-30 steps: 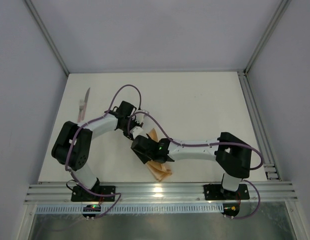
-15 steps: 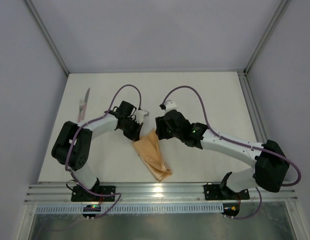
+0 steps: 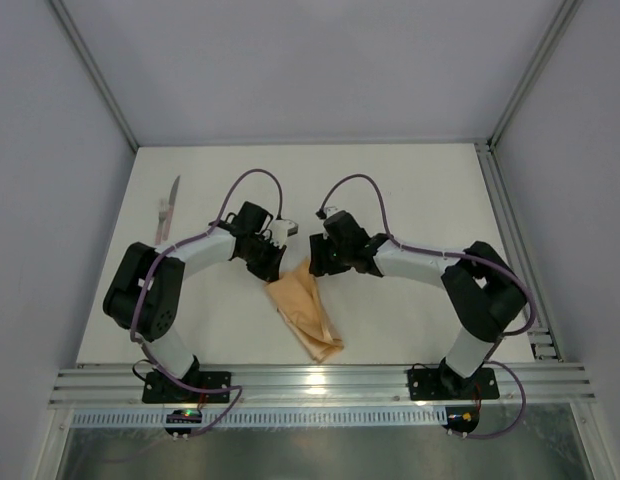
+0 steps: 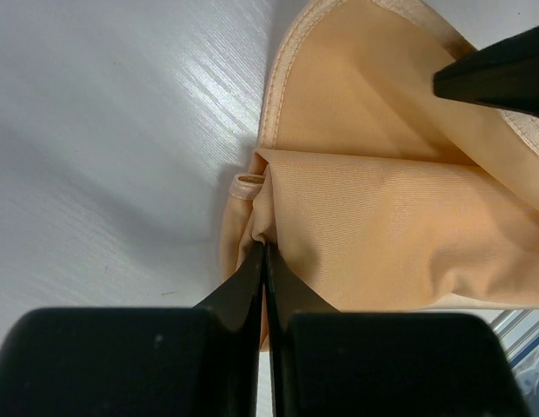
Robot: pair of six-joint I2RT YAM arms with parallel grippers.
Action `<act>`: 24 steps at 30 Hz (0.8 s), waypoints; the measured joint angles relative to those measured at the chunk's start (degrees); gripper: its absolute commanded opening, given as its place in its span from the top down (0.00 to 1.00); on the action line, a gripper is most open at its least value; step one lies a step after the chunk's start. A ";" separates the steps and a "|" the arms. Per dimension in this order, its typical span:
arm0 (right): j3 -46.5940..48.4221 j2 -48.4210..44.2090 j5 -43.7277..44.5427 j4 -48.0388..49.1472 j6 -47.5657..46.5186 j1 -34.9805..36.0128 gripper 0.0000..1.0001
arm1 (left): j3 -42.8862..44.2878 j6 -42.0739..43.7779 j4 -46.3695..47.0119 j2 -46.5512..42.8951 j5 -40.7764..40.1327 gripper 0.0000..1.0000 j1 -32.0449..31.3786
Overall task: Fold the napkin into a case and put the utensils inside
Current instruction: Fold the 2/3-rectangle-folded napkin at the center of the board.
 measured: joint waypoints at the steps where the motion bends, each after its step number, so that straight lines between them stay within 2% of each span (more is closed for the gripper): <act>1: 0.35 1.18 -0.48 0.35 0.02 -0.11 0.53 | 0.00 0.00 0.02 0.00 0.00 1.00 0.00; 3: 0.55 2.91 -1.36 1.25 0.13 -0.20 0.60 | 0.00 0.00 0.02 0.00 0.00 1.00 0.00; 4: 0.55 3.41 -1.77 1.53 0.17 -0.17 0.70 | 0.00 0.00 0.02 0.00 0.00 1.00 0.00; 7: 0.55 3.91 -2.64 2.47 0.50 -0.17 0.85 | 0.00 -0.02 0.02 0.00 0.02 1.00 0.00; 15: 0.26 1.62 -1.88 4.87 1.46 0.37 0.87 | 0.00 -0.37 0.02 0.00 0.04 1.00 0.00; 24: 0.15 -0.48 -0.07 6.14 1.88 6.03 0.91 | 0.09 -1.55 0.17 0.70 0.31 1.00 0.02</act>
